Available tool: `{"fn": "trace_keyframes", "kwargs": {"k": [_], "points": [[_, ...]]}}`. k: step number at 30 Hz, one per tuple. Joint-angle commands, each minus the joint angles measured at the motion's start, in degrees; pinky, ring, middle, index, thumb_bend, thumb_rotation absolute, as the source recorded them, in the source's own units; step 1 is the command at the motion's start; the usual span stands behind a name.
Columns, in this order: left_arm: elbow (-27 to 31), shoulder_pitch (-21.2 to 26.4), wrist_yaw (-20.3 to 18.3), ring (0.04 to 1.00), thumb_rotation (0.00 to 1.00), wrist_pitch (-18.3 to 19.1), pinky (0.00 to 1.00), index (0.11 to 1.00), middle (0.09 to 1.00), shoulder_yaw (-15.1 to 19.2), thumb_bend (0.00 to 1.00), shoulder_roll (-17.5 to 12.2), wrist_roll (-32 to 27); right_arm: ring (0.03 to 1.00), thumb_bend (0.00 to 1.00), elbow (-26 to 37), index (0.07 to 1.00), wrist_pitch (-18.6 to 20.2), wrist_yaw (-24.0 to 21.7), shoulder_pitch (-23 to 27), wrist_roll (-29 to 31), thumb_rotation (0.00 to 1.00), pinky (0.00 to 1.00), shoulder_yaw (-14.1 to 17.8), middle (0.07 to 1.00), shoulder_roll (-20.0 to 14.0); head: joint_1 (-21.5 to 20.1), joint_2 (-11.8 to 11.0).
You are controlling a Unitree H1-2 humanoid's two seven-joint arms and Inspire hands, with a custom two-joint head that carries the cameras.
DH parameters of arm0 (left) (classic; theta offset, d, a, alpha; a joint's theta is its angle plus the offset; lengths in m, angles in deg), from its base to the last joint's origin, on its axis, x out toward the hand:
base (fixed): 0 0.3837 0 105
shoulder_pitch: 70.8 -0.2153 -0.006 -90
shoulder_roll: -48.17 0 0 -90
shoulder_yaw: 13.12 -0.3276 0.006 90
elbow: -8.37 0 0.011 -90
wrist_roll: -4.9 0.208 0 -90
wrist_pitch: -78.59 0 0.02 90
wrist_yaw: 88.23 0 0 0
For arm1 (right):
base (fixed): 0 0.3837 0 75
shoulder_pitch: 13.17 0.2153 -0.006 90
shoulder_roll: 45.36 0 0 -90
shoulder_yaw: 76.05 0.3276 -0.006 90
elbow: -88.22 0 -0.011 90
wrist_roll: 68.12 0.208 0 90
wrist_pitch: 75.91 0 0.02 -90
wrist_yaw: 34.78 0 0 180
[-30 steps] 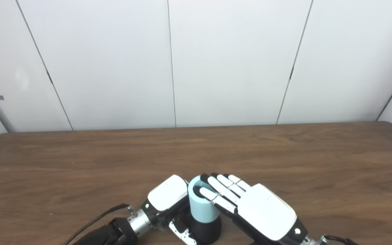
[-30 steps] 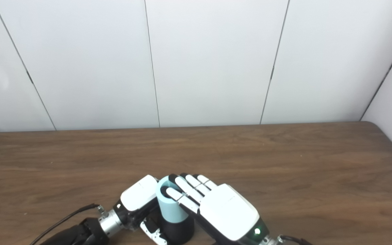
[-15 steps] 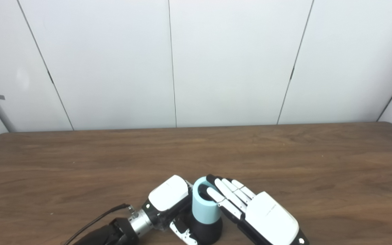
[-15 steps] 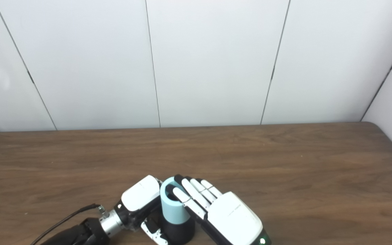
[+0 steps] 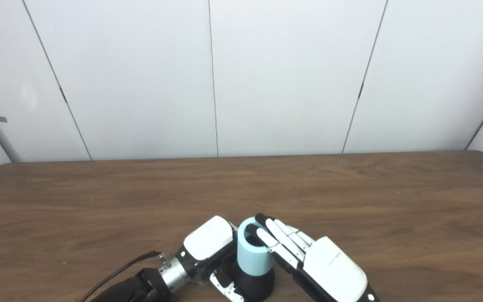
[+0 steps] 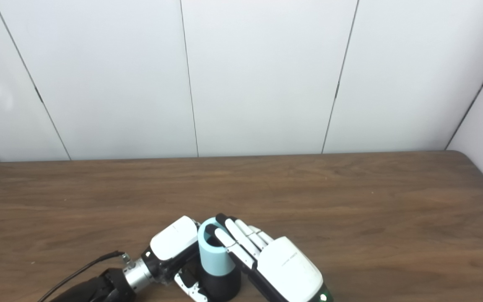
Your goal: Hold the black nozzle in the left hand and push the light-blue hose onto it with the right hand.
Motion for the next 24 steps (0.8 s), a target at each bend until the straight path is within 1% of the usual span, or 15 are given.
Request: {"fn": "trace_keyframes", "kwargs": {"k": [1,5,7,9,10,12,18,20,24], "points": [[-4.45,-6.94,-6.31,0.262,0.0,-0.26,0.2,0.484,0.474,-5.55,0.52,2.34,2.77,1.0,0.94,-1.49,1.0,-2.82,1.38,-0.75,0.58,0.84,0.84,0.22,1.0,-0.08,-0.06,0.06],[-4.39,-6.88,-6.24,0.23,0.0,-0.27,0.18,0.483,0.472,-5.83,0.52,2.28,1.85,1.0,0.94,-3.86,1.0,-8.7,8.58,-0.49,2.8,0.86,0.82,1.04,1.0,0.86,-0.06,0.06],[-4.5,-6.77,-6.5,0.237,0.0,-0.27,0.18,0.484,0.473,-5.85,0.52,2.29,1.64,1.0,0.95,-5.06,1.0,-11.13,11.35,-0.28,3.57,0.87,0.83,1.5,1.0,1.4,-0.17,-0.05],[-4.6,-6.78,-6.86,0.217,0.0,-0.26,0.16,0.483,0.472,-5.7,0.52,2.34,1.58,1.0,0.92,-5.96,1.0,-13.46,13.75,0.0,4.21,0.88,0.94,2.03,1.0,1.86,-0.2,-0.1],[-4.64,-6.77,-6.87,0.216,0.0,-0.26,0.16,0.483,0.472,-5.7,0.52,2.35,1.66,1.0,0.92,-6.04,1.0,-14.13,14.59,0.11,4.54,0.88,0.97,2.36,1.0,2.07,-0.2,-0.1],[-4.67,-6.77,-6.95,0.223,0.0,-0.26,0.17,0.483,0.472,-5.69,0.52,2.35,1.87,1.0,0.93,-5.99,1.0,-14.71,15.3,0.14,4.63,0.88,0.99,3.01,1.0,2.46,-0.2,-0.1],[-4.78,-6.86,-7.43,0.246,0.0,-0.25,0.19,0.484,0.473,-5.3,0.52,2.52,2.24,1.0,0.99,-5.28,1.0,-14.5,16.15,0.29,3.25,0.93,1.0,5.65,1.0,4.12,-0.24,-0.21],[-4.71,-6.85,-7.69,0.255,0.0,-0.25,0.19,0.484,0.474,-5.21,0.52,2.54,2.17,1.0,1.0,-5.19,1.0,-14.39,16.27,0.53,2.71,0.93,1.0,6.54,1.0,4.56,-0.22,-0.25],[-4.82,-6.74,-7.0,0.256,0.0,-0.25,0.2,0.484,0.474,-5.34,0.52,2.55,3.12,1.0,1.0,-5.71,1.0,-14.73,17.3,1.4,1.47,0.96,1.0,8.34,1.0,4.93,-0.26,-0.36]]}}
